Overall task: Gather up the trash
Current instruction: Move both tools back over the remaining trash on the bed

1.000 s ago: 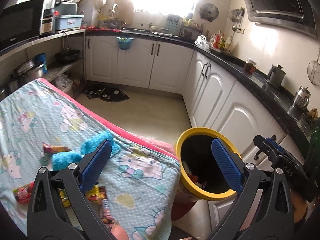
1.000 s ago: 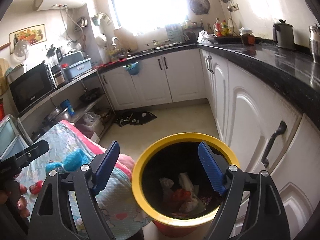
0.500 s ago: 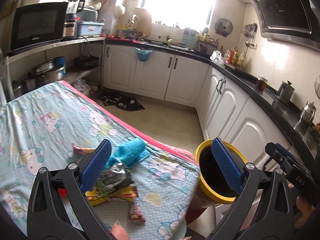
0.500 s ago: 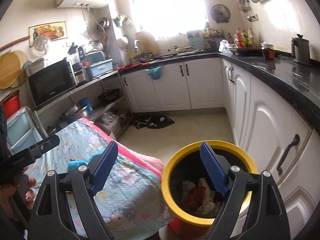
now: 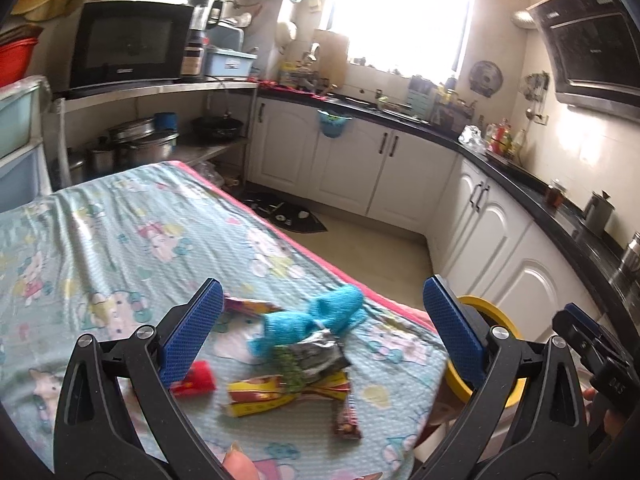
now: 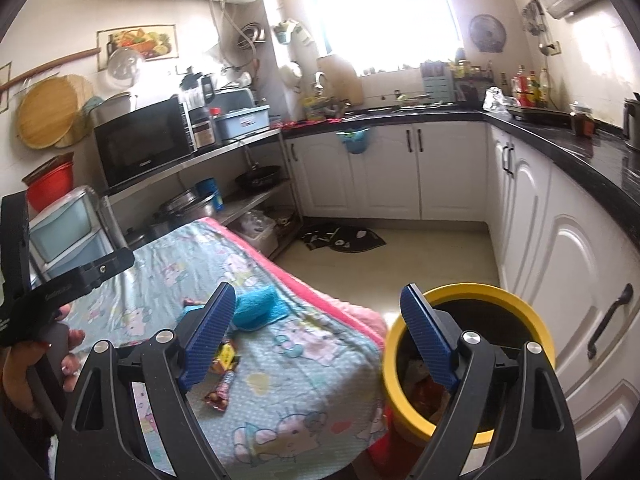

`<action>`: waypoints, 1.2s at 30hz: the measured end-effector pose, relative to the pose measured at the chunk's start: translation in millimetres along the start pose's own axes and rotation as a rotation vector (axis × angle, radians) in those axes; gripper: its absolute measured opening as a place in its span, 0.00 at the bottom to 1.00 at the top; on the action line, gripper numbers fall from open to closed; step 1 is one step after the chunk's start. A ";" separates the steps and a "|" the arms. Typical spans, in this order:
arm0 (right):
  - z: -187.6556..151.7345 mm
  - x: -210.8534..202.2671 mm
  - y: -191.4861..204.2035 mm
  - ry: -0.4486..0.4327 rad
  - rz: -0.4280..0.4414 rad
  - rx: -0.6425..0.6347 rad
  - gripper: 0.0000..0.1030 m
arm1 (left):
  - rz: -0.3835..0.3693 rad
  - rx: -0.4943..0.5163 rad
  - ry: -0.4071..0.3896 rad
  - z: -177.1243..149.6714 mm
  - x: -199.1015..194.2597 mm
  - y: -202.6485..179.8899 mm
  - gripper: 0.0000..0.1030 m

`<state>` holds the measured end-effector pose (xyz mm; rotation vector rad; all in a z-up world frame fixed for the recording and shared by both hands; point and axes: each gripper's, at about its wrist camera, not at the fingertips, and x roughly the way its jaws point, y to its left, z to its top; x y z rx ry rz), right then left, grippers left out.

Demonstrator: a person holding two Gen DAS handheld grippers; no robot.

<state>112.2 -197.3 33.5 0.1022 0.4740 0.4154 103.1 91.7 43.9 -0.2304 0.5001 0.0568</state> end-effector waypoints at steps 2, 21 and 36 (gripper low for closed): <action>0.0 3.0 7.3 0.007 0.014 -0.012 0.80 | 0.018 -0.010 -0.005 0.9 -3.1 11.5 0.89; -14.4 64.4 78.2 0.156 0.176 -0.103 0.80 | 0.169 0.016 0.080 -16.9 0.6 103.9 0.90; -40.1 141.7 96.2 0.350 0.216 -0.092 0.80 | 0.095 0.199 0.305 -68.0 57.9 140.9 0.90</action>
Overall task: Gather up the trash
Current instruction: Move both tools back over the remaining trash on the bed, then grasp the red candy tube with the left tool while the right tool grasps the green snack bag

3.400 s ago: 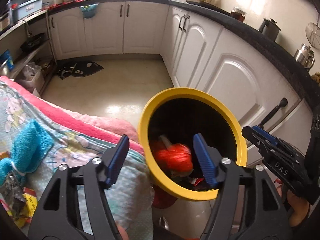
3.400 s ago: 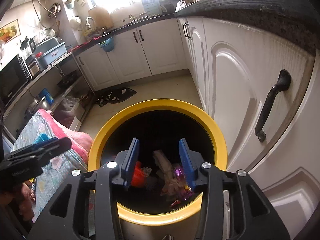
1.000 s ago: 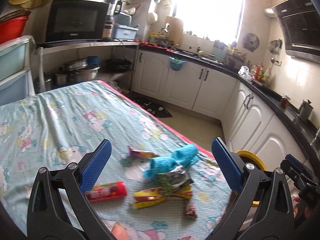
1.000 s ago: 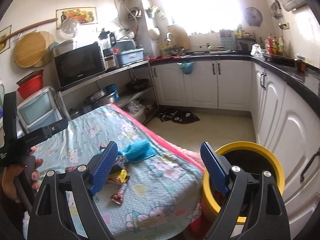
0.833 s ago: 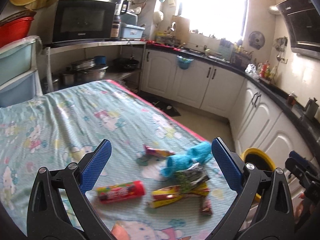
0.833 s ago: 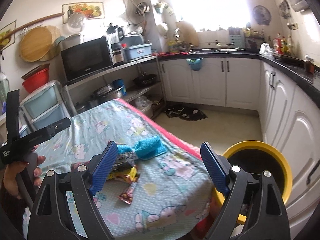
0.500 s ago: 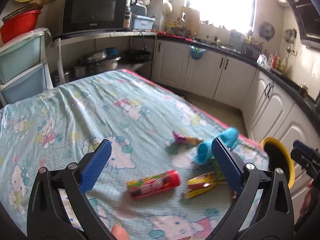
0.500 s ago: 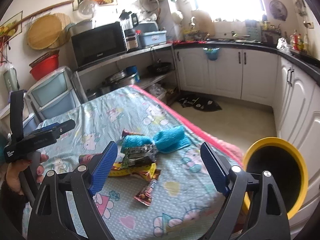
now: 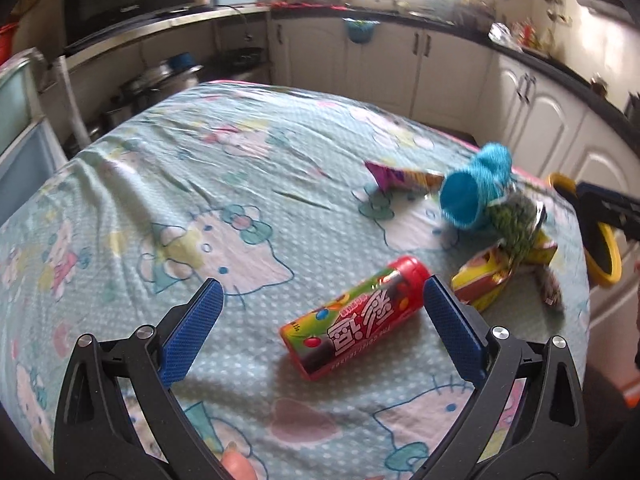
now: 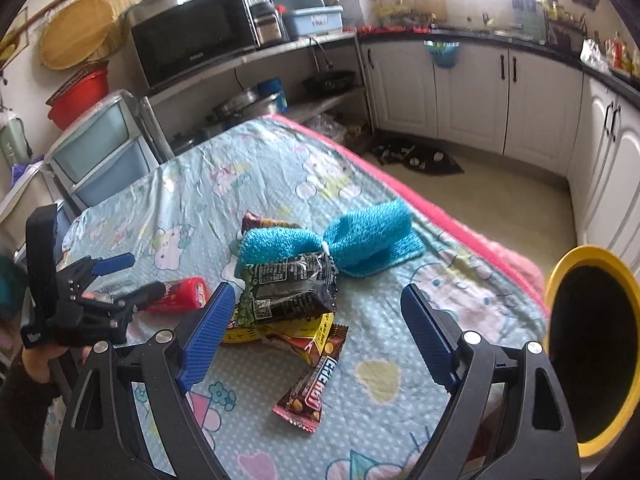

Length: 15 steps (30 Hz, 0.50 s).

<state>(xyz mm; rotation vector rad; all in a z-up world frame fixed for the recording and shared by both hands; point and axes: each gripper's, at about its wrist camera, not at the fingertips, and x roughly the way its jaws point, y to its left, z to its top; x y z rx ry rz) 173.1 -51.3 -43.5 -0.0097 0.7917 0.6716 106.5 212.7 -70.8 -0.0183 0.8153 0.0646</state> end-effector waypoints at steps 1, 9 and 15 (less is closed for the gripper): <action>0.9 6.0 -0.3 0.015 0.008 0.005 0.80 | -0.010 0.012 0.009 -1.3 3.9 0.7 0.89; 8.4 44.3 -5.0 0.107 0.074 0.049 0.69 | -0.088 0.054 0.058 -0.2 24.1 2.4 0.83; 8.4 48.5 -7.2 0.133 0.127 0.051 0.37 | -0.103 0.106 0.103 -4.5 32.6 -7.2 0.65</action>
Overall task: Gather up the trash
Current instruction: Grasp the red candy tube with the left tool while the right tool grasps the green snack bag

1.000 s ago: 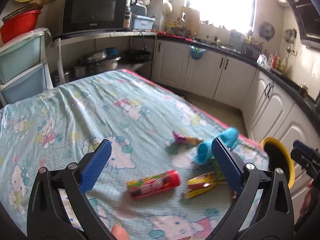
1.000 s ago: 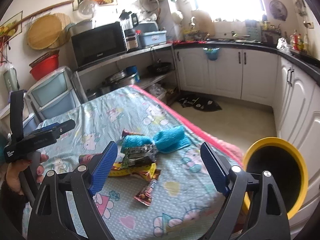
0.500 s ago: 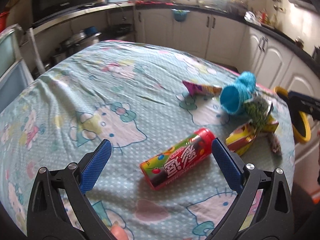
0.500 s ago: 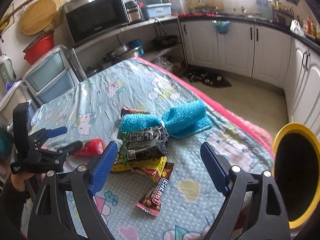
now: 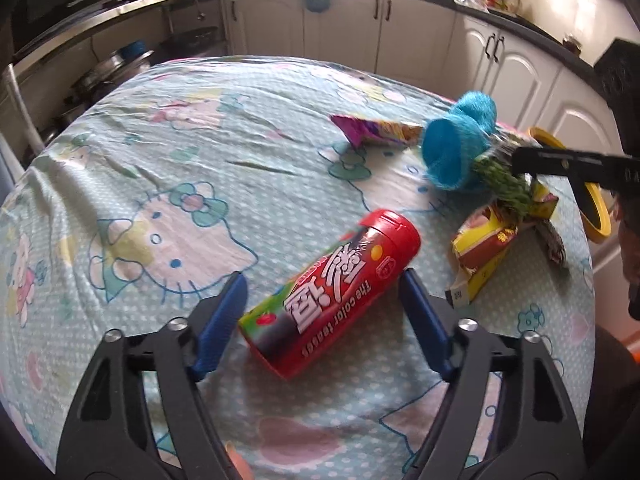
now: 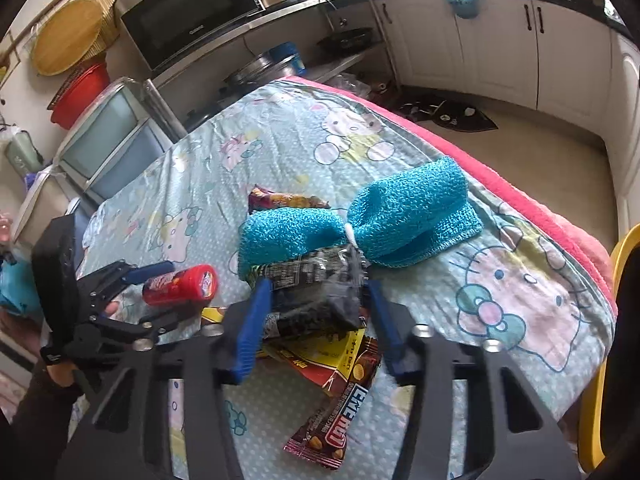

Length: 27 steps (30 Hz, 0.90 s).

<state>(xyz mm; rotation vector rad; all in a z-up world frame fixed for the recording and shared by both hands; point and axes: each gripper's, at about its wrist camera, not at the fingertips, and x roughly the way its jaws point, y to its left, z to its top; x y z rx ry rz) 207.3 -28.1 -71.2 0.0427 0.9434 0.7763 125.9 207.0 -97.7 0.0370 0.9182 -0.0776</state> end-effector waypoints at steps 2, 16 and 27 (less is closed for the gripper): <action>-0.1 -2.9 0.9 -0.008 0.000 -0.011 0.29 | 0.008 0.012 0.002 0.3 0.6 -2.3 0.62; -6.2 -30.3 7.9 -0.053 0.028 -0.043 0.01 | 0.033 0.061 0.023 -0.6 -5.4 -27.7 0.30; -6.2 -24.7 5.9 -0.054 0.008 -0.010 0.58 | 0.022 0.002 -0.006 -6.7 -20.8 -31.7 0.27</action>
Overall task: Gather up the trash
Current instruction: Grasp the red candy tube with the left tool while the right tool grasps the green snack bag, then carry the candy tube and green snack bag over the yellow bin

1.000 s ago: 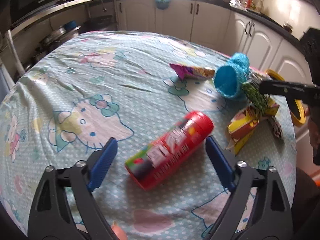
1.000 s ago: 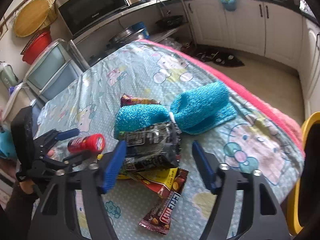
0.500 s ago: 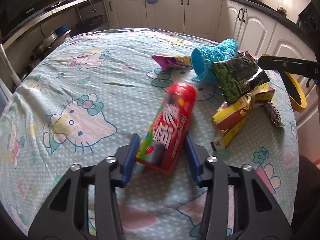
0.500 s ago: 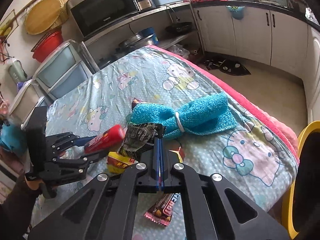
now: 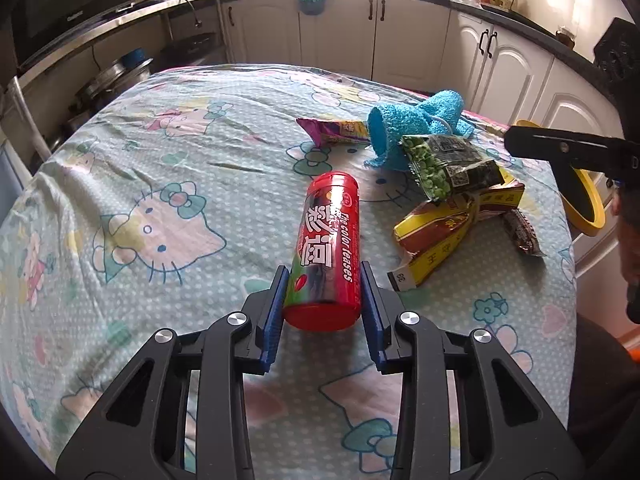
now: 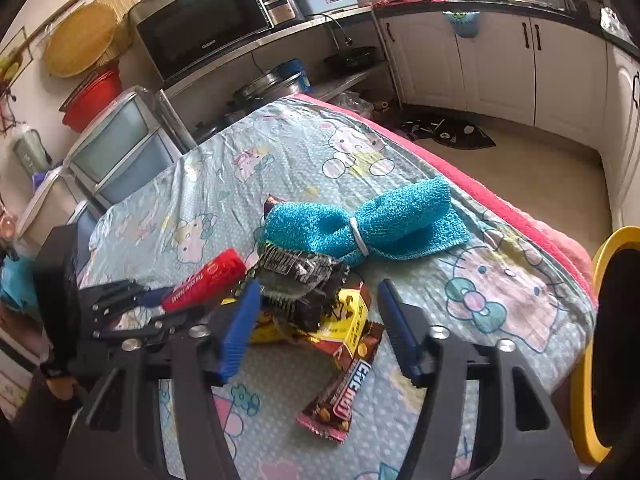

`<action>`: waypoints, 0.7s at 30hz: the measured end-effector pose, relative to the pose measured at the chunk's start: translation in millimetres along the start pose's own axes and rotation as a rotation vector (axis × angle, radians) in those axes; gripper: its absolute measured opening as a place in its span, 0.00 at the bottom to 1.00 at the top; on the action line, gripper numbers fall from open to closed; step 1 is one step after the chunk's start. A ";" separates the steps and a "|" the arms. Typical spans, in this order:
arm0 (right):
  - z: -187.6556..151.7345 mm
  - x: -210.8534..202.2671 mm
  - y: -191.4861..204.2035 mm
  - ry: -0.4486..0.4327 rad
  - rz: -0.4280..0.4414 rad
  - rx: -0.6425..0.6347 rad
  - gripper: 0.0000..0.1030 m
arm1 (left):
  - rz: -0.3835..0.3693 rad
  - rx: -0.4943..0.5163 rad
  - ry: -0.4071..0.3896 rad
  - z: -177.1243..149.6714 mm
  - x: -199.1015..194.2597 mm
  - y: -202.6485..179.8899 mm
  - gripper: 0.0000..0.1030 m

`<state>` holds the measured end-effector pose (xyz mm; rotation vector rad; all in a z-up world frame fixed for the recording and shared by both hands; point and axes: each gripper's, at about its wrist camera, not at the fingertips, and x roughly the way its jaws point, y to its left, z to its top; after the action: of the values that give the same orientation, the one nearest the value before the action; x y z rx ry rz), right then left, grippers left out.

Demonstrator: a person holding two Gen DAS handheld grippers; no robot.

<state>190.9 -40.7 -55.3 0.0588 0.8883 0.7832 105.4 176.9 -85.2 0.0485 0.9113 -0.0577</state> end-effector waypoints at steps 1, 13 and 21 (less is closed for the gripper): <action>1.9 3.8 -0.1 0.008 0.004 0.005 0.58 | 0.000 -0.001 0.000 -1.2 -0.7 -0.5 0.27; 12.8 45.8 7.1 0.098 0.002 -0.065 0.53 | 0.021 -0.043 0.011 -3.3 -3.1 2.8 0.53; 14.7 38.1 3.4 0.061 0.034 -0.057 0.30 | 0.001 -0.140 0.047 6.3 17.1 7.7 0.27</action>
<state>213.7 -10.2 -70.2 -0.0006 0.9237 0.8451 121.4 183.7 -94.7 -0.0802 0.9600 0.0089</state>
